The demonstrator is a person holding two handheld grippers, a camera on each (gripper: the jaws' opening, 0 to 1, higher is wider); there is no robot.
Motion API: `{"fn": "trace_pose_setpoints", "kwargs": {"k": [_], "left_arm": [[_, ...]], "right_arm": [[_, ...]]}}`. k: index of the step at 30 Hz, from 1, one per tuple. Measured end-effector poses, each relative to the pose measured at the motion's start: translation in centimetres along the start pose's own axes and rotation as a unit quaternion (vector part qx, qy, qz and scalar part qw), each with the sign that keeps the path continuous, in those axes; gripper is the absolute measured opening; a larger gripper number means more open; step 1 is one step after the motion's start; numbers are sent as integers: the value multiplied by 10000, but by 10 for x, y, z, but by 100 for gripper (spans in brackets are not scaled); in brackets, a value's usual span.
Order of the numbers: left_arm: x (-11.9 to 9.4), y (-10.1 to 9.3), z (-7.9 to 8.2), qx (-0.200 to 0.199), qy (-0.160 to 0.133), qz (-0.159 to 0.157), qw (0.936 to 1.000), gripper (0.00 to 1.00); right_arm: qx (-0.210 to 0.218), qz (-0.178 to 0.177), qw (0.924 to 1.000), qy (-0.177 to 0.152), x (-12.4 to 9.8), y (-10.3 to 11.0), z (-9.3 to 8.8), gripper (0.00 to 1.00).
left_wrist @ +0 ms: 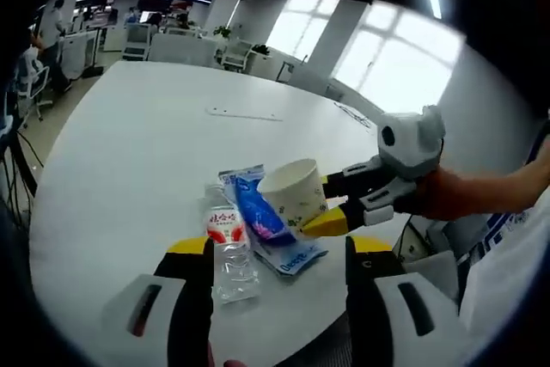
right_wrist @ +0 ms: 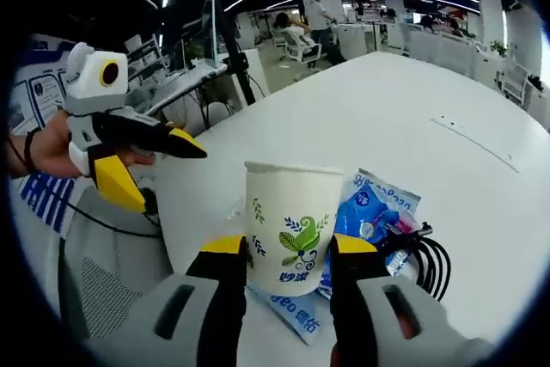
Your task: Arrange the tabletop items into an orderly group along one side of the table until the central work area is clear of visible clutter.
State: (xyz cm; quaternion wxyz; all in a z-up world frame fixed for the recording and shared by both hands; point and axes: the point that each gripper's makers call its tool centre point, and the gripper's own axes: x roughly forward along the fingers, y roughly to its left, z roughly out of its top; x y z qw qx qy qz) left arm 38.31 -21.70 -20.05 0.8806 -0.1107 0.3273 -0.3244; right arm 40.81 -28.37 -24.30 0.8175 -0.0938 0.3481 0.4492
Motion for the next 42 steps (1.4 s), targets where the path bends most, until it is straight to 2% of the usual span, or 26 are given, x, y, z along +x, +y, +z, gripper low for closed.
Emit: {"fn": "trace_pose_setpoints", "kwargs": {"k": [5, 10, 22, 30, 36, 42], "left_arm": [[4, -4, 5, 36, -43, -72, 10000, 62], [6, -11, 8, 171, -100, -170, 9997, 58], [12, -25, -5, 453, 147, -419, 9980, 46], [14, -32, -12, 514, 279, -615, 9964, 32], [17, -37, -14, 502, 316, -752, 9954, 16], [17, -47, -13, 362, 264, -1027, 9937, 2]], "right_arm": [[-481, 101, 9987, 161, 0, 12, -3, 36], [-749, 167, 9967, 269, 1, 22, -9, 36], [-1402, 410, 9886, 357, 4, 48, -13, 36], [-1862, 409, 9810, 361, 3, 55, -10, 36], [-1921, 433, 9800, 281, 4, 60, -7, 36], [-2083, 471, 9765, 293, 4, 66, -10, 36]]}}
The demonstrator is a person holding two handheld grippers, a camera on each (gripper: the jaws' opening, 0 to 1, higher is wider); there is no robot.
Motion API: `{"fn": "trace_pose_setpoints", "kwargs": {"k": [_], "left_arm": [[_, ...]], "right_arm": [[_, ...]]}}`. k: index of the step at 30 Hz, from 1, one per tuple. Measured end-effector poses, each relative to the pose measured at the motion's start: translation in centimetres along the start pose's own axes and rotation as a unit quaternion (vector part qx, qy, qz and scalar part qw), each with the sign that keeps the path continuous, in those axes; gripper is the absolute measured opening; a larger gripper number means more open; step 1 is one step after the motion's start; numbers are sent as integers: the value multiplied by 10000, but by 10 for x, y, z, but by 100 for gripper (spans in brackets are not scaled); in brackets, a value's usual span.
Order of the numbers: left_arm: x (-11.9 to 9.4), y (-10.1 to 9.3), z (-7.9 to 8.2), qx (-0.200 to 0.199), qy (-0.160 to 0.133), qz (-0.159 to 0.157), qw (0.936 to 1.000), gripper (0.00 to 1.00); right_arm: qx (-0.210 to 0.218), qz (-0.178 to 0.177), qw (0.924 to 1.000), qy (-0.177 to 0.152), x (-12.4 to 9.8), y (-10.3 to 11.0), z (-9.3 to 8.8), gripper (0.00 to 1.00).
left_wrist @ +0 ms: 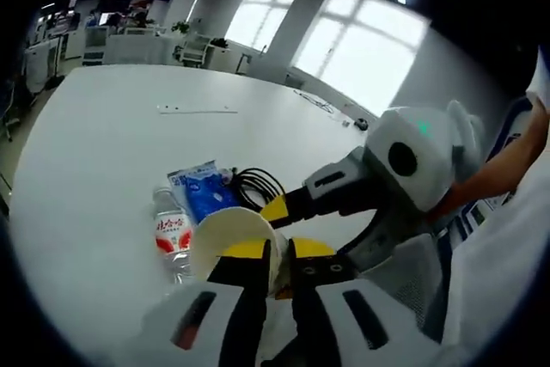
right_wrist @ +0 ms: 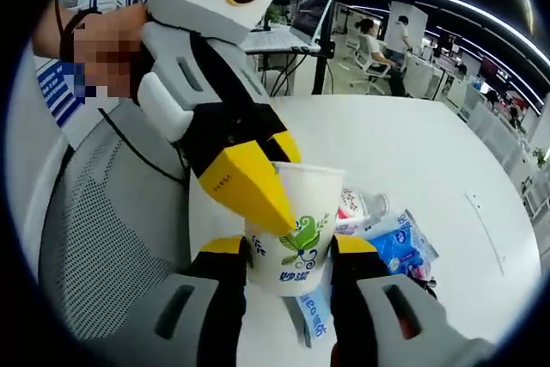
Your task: Arrange the tabletop items into an orderly group along one side of the table until the central work area is clear of visible clutter.
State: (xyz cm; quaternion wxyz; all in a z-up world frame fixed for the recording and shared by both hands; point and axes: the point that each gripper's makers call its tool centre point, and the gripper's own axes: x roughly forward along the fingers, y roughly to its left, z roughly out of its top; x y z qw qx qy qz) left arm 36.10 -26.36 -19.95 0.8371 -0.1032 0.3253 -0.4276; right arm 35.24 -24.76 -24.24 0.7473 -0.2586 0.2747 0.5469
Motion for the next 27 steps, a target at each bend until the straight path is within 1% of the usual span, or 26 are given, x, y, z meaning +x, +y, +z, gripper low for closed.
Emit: {"fn": "trace_pose_setpoints", "kwargs": {"k": [2, 7, 12, 13, 16, 19, 22, 27], "left_arm": [[1, -2, 0, -13, -5, -40, 10000, 0], [0, -1, 0, -74, -15, -44, 10000, 0], [-1, -1, 0, -20, 1, -35, 10000, 0], [-2, 0, 1, 28, 5, 0, 10000, 0], [-4, 2, 4, 37, -62, 59, 10000, 0], [-7, 7, 7, 41, -131, 165, 9998, 0], [-10, 17, 10, 44, -211, 337, 9992, 0], [-15, 30, 10, 36, -238, 590, 9980, 0]], "right_arm": [[-6, 4, 10000, -4, 0, 1, 1, 36], [-53, -20, 10000, -30, 0, 0, 1, 37], [-14, -16, 10000, -38, -1, 0, -1, 37], [-13, -15, 10000, 14, -1, 0, -4, 38], [174, -19, 9998, 8, -2, -1, -8, 41], [252, -65, 9997, 18, -6, -2, -13, 42], [395, -137, 9991, 38, -12, -4, -19, 44], [609, -258, 9978, 82, -19, -9, -31, 45]]}}
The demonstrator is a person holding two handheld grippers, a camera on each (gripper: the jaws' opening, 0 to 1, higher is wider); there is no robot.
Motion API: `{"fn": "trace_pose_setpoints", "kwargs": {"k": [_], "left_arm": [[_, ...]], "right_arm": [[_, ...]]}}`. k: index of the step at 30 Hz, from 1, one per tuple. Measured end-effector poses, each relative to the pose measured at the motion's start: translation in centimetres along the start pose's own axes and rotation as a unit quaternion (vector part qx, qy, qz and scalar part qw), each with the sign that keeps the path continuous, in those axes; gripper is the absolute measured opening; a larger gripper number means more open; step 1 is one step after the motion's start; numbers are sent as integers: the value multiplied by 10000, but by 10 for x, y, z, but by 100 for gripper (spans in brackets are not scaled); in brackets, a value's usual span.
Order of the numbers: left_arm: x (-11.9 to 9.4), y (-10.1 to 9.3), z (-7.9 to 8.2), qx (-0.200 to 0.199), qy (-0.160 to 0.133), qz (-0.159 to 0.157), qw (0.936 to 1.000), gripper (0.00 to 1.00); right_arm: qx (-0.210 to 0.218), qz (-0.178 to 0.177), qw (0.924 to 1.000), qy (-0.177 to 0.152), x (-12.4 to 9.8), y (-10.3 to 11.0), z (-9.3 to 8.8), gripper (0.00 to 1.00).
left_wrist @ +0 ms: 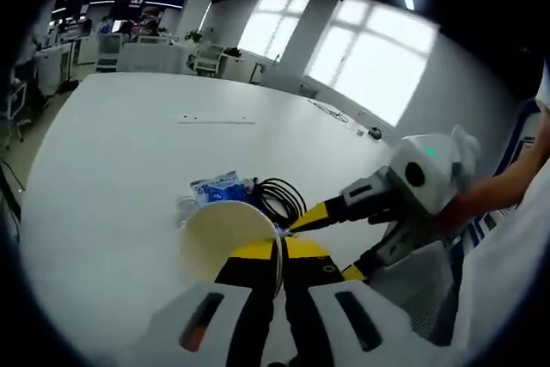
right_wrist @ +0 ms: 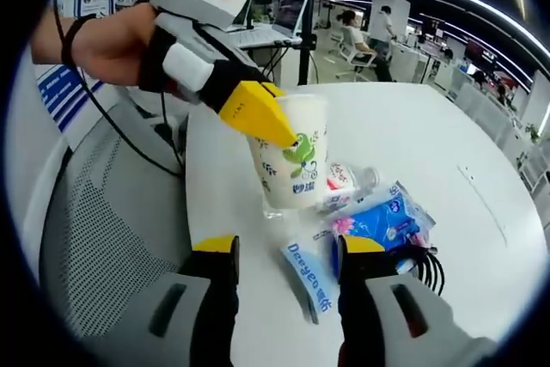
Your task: Arrange the tabletop items into an orderly group along one side of the table until the central work area is clear of visible clutter.
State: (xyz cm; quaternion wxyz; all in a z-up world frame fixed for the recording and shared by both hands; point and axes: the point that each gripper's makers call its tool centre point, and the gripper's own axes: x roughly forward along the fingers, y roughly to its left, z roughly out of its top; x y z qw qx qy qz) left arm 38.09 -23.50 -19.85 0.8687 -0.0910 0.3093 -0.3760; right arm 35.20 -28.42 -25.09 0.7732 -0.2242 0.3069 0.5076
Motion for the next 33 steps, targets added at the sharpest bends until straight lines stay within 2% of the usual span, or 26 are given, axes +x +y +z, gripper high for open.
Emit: {"fn": "trace_pose_setpoints", "kwargs": {"k": [11, 15, 18, 27, 33], "left_arm": [[-5, 23, 2, 238, 20, 368, 9990, 0], [-6, 31, 7, 337, -22, 495, 9982, 0], [-5, 38, 13, 417, -33, 559, 9976, 0], [0, 69, 33, 446, -139, 773, 9959, 0], [5, 83, 42, 443, -176, 829, 9954, 0]], "right_arm": [[849, -345, 9958, -46, -21, -13, -28, 45], [1186, -497, 9917, -80, -30, -19, -37, 45], [1539, -639, 9859, -167, -35, -26, -41, 46], [1840, -906, 9786, -185, -49, -40, -54, 47], [2099, -1047, 9718, -243, -59, -46, -62, 49]]}}
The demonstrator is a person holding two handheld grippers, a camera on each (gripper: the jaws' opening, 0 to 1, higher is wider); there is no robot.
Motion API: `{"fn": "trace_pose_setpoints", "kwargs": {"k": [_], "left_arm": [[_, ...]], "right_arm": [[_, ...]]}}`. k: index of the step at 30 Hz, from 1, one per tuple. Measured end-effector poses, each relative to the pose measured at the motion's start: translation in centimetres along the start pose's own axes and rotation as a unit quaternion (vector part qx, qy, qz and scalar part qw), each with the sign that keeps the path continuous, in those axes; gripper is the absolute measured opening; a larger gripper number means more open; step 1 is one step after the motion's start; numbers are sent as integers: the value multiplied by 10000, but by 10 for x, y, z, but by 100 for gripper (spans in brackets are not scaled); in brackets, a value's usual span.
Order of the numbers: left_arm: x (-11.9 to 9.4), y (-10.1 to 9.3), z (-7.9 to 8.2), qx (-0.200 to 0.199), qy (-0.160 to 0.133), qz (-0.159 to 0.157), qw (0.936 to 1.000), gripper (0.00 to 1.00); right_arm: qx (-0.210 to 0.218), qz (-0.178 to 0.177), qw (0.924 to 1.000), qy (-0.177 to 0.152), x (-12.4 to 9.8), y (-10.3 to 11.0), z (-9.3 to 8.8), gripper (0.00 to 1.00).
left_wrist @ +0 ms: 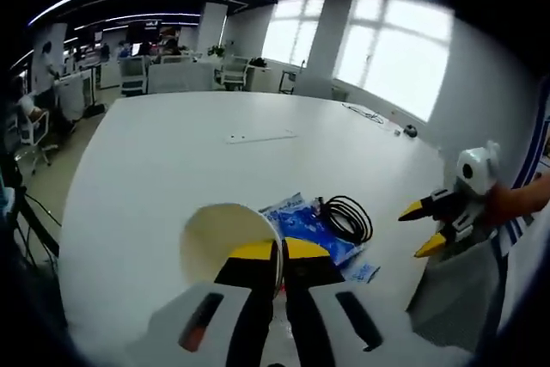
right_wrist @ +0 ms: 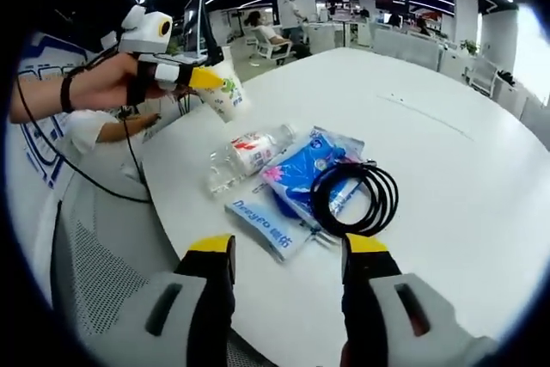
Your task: Arrange the tabletop items into an orderly group along one side of the table until the central work area is clear of visible clutter.
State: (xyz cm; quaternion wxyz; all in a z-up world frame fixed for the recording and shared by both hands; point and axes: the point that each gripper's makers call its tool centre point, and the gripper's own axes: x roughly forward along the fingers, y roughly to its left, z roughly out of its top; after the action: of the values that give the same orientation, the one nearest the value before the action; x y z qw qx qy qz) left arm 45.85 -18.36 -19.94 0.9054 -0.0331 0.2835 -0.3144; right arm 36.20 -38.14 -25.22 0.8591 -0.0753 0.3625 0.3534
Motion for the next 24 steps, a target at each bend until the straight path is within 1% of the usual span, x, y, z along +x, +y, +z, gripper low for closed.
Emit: {"fn": "trace_pose_setpoints", "kwargs": {"k": [9, 18, 24], "left_arm": [[15, 6, 10, 117, 24, -17, 9999, 0], [31, 21, 24, 155, -28, 75, 9998, 0], [41, 30, 27, 292, 68, 143, 9994, 0]], "right_arm": [[248, -124, 9996, 8, -5, -8, -7, 53], [377, -173, 9991, 29, -8, -14, -12, 55], [475, -233, 9986, 27, -11, -21, -17, 56]]}}
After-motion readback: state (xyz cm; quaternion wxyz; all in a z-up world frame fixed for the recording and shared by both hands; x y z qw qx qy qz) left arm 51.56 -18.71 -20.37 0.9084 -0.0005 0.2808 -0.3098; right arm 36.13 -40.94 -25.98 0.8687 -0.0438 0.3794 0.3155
